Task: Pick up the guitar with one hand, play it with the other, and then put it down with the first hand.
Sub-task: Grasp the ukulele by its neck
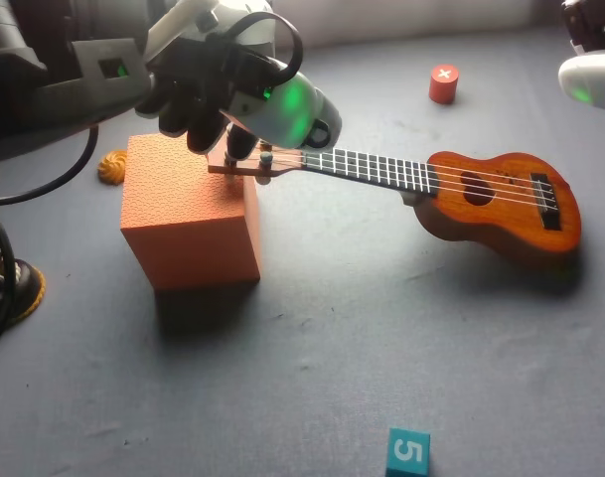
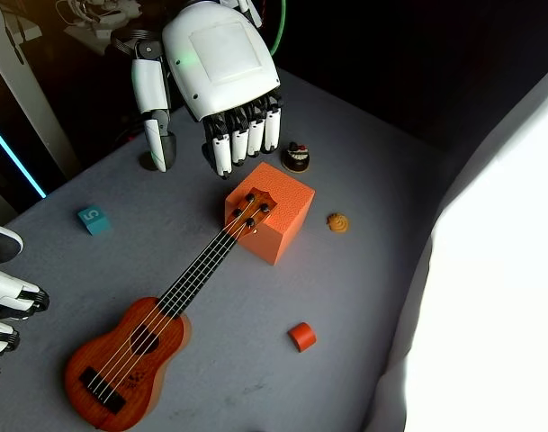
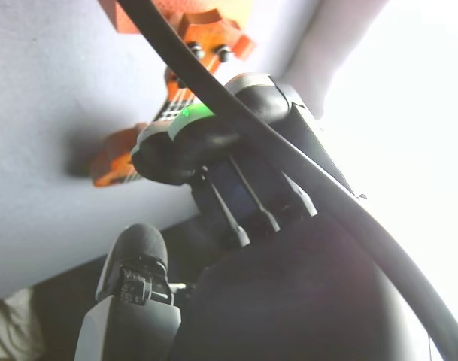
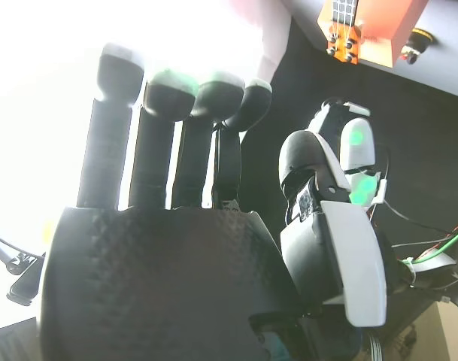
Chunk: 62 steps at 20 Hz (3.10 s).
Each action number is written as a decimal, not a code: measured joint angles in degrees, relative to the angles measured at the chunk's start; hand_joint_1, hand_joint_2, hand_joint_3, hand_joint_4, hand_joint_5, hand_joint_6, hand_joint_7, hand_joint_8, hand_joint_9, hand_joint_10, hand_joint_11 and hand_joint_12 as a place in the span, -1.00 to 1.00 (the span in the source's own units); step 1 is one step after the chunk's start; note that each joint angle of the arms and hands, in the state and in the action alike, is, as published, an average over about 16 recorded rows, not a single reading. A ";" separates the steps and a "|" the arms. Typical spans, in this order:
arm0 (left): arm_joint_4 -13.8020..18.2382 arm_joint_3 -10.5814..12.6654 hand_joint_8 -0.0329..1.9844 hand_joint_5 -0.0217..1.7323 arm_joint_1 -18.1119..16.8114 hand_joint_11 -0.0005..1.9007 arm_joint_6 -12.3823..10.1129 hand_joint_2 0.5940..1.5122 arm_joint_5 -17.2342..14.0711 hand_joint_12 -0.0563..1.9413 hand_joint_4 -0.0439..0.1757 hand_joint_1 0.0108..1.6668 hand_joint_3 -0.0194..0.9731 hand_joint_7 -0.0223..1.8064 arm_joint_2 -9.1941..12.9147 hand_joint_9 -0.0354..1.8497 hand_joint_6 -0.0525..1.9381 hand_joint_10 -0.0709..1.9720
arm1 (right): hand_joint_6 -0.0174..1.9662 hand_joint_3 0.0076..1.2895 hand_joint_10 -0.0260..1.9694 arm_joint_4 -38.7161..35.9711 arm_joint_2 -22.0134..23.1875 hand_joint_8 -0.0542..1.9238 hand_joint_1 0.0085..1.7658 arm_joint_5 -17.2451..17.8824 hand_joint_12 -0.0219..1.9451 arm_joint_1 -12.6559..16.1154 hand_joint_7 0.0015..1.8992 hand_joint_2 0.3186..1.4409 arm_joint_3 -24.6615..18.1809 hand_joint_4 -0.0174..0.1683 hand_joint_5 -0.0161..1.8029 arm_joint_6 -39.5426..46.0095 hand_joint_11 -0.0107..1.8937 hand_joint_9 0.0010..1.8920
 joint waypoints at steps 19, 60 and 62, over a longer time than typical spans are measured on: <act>-1.30 1.84 -0.98 -0.96 -0.49 -0.98 -3.51 0.05 1.43 -0.96 -0.28 0.18 -0.96 -0.95 -5.26 -0.95 -0.95 -0.91 | -0.97 -0.92 -0.97 0.04 -0.82 -0.93 -0.61 0.28 -0.98 0.37 -0.98 0.73 -0.08 -0.73 -0.96 -0.02 -0.97 -0.98; 19.39 23.77 -0.98 -0.95 16.31 -0.98 -18.22 -0.04 11.21 -0.96 -0.18 0.49 -0.97 -0.96 -35.52 -0.94 -0.96 -0.91 | -0.97 -0.98 -0.97 0.05 -0.96 -0.93 -0.59 1.15 -0.98 0.38 -0.98 0.77 -0.11 -0.73 -0.96 0.00 -0.97 -0.98; 20.04 24.84 -0.98 -0.95 17.01 -0.98 -18.57 -0.04 10.86 -0.96 -0.17 0.50 -0.97 -0.96 -36.20 -0.94 -0.96 -0.91 | -0.97 -0.98 -0.97 0.05 -0.98 -0.93 -0.60 1.11 -0.98 0.38 -0.98 0.77 -0.11 -0.73 -0.96 0.00 -0.97 -0.98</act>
